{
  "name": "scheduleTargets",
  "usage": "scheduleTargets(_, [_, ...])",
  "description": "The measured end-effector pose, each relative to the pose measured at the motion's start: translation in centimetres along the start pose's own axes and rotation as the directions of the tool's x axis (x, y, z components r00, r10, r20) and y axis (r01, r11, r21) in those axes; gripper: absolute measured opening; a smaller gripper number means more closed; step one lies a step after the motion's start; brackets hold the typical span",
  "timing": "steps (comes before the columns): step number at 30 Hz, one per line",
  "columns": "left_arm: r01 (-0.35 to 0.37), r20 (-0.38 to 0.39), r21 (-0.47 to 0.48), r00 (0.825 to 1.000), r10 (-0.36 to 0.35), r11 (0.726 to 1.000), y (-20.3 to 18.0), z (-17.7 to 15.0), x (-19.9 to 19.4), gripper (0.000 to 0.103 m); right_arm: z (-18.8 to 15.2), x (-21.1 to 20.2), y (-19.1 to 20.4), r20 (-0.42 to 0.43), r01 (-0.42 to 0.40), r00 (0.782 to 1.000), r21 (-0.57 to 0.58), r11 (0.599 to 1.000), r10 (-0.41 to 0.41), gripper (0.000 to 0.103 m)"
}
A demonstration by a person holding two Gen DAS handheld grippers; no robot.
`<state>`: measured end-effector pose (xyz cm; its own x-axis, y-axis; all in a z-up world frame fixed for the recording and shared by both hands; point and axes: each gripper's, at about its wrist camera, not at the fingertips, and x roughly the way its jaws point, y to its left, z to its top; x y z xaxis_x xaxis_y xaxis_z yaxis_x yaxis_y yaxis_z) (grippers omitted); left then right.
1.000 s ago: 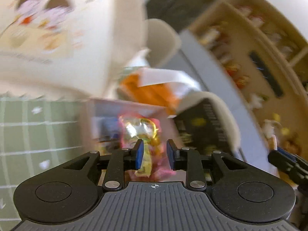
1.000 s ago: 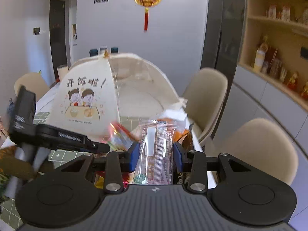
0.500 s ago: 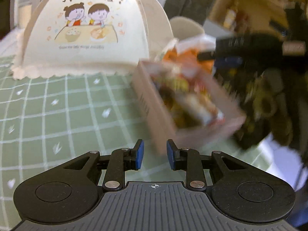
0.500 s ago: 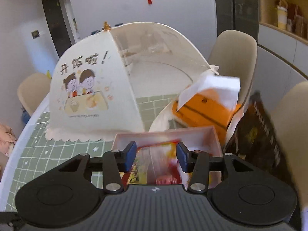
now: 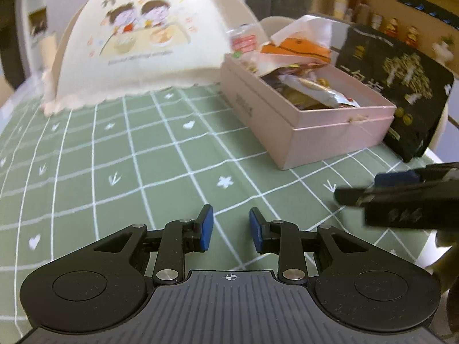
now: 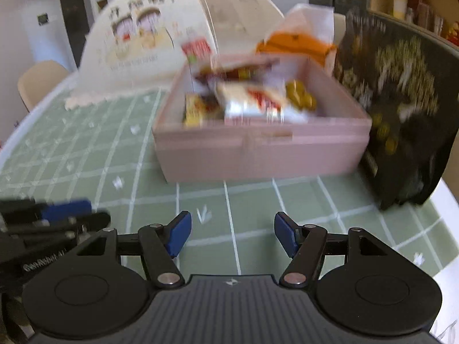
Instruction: Organize snacks
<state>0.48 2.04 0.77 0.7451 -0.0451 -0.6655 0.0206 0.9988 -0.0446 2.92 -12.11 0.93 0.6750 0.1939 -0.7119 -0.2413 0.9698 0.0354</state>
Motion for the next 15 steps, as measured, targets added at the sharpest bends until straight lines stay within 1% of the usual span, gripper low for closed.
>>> scheduleTargets(2, [-0.007,0.028,0.011,1.0,0.007,1.0,-0.3,-0.2,0.1,0.032,-0.6,0.0,0.5,0.031,0.026,0.999,-0.023,0.999,-0.026,0.07])
scheduleTargets(3, [-0.011,0.042,0.009,0.999,0.01,1.0,-0.5,-0.3,0.2,0.032,-0.8,0.1,0.7,0.047,0.038,0.998,-0.023,0.999,-0.037,0.075])
scheduleTargets(4, [-0.015,0.056,0.005,0.998,0.014,1.0,-0.5,-0.5,0.3,0.032,-1.0,0.2,0.7,0.062,0.054,0.997,-0.012,0.998,-0.053,0.083])
scheduleTargets(5, [-0.018,0.067,0.007,0.998,0.018,1.0,-0.7,-0.5,0.3,0.032,-1.2,0.3,0.6,0.074,0.076,0.994,0.01,0.997,-0.076,0.088])
scheduleTargets(6, [-0.023,0.075,0.013,0.997,0.022,1.0,-0.9,-0.6,0.4,0.032,-1.4,0.4,0.3,0.078,0.097,0.992,0.046,0.994,-0.1,0.097])
scheduleTargets(7, [-0.027,0.083,0.022,0.996,0.026,0.999,-1.1,-0.6,0.5,0.032,-1.5,0.5,-0.2,0.073,0.101,0.992,0.079,0.992,-0.107,0.099])
scheduleTargets(10, [-0.044,0.092,0.021,0.995,0.042,0.999,-1.4,-0.7,0.4,0.032,-1.7,0.6,-0.2,0.074,0.128,0.988,0.107,0.986,-0.137,0.103])
scheduleTargets(13, [-0.054,0.097,0.017,0.994,0.052,0.998,-1.5,-0.8,0.4,0.032,-2.0,0.6,-0.1,0.096,0.145,0.983,0.112,0.983,-0.156,0.103])
scheduleTargets(15, [-0.061,0.101,0.02,0.993,0.059,0.998,-1.7,-0.9,0.4,0.032,-2.2,0.5,0.4,0.114,0.165,0.978,0.088,0.982,-0.174,0.103])
